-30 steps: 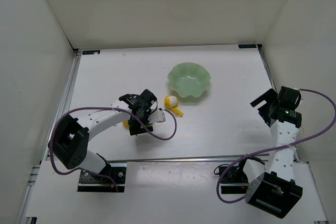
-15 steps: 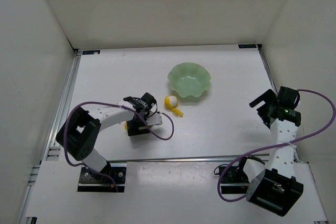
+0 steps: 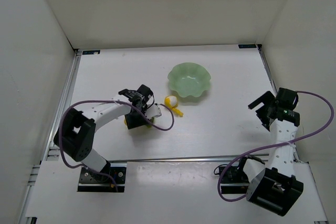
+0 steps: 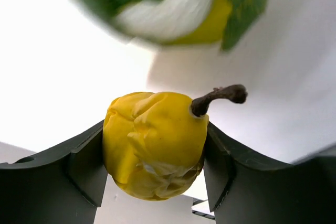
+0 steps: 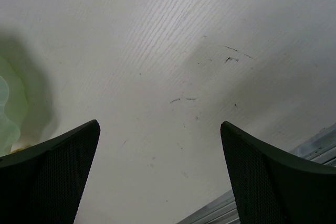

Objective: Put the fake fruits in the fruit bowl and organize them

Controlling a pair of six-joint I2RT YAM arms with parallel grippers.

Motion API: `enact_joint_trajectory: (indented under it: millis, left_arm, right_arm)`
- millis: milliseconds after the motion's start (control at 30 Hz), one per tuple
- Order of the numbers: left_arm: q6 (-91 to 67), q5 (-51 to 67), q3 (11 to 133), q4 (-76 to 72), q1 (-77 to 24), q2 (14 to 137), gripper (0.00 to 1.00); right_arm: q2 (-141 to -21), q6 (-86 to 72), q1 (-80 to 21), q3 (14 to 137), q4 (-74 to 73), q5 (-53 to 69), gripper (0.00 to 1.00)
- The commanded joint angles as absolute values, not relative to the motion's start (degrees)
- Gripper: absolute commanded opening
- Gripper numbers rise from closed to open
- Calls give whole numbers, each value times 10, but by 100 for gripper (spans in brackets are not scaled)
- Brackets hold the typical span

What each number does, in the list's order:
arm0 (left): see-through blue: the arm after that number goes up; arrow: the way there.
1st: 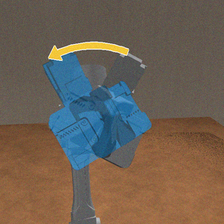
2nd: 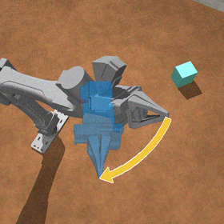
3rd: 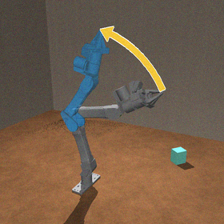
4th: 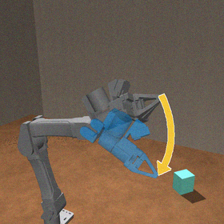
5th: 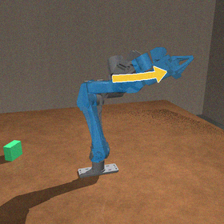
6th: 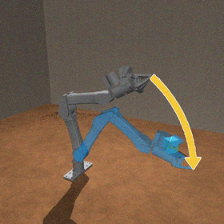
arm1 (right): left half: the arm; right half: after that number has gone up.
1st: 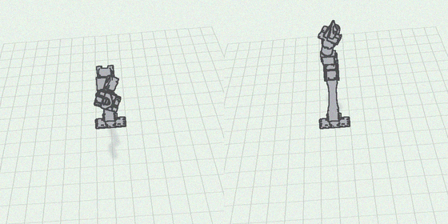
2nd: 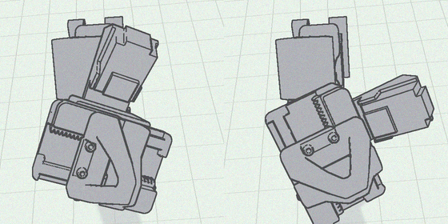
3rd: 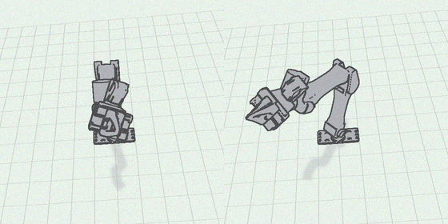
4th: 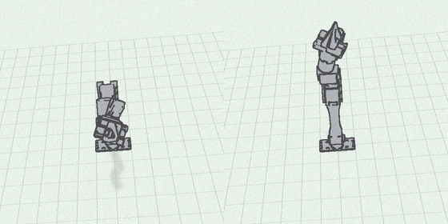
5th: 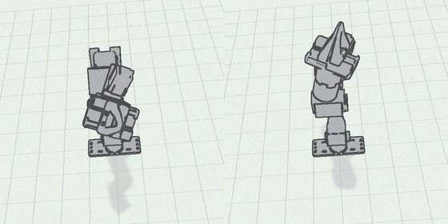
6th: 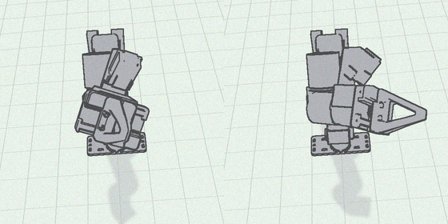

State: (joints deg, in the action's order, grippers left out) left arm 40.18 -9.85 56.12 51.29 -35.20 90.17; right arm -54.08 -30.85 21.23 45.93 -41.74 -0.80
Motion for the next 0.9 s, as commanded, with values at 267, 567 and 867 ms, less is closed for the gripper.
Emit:
enact_joint_trajectory:
  millis: [267,567,867]
  left_arm:
    - [364,-17,862,544,-309,940,36]
    - [242,14,1226,512,-345,1214,49]
    - [226,3,1288,433,-380,1263,71]
  right_arm:
    - [-551,-301,210,454,-384,20,99]
    - [-551,-284,160,448,-374,8,99]
    - [-562,-223,-29,459,-362,-44,99]
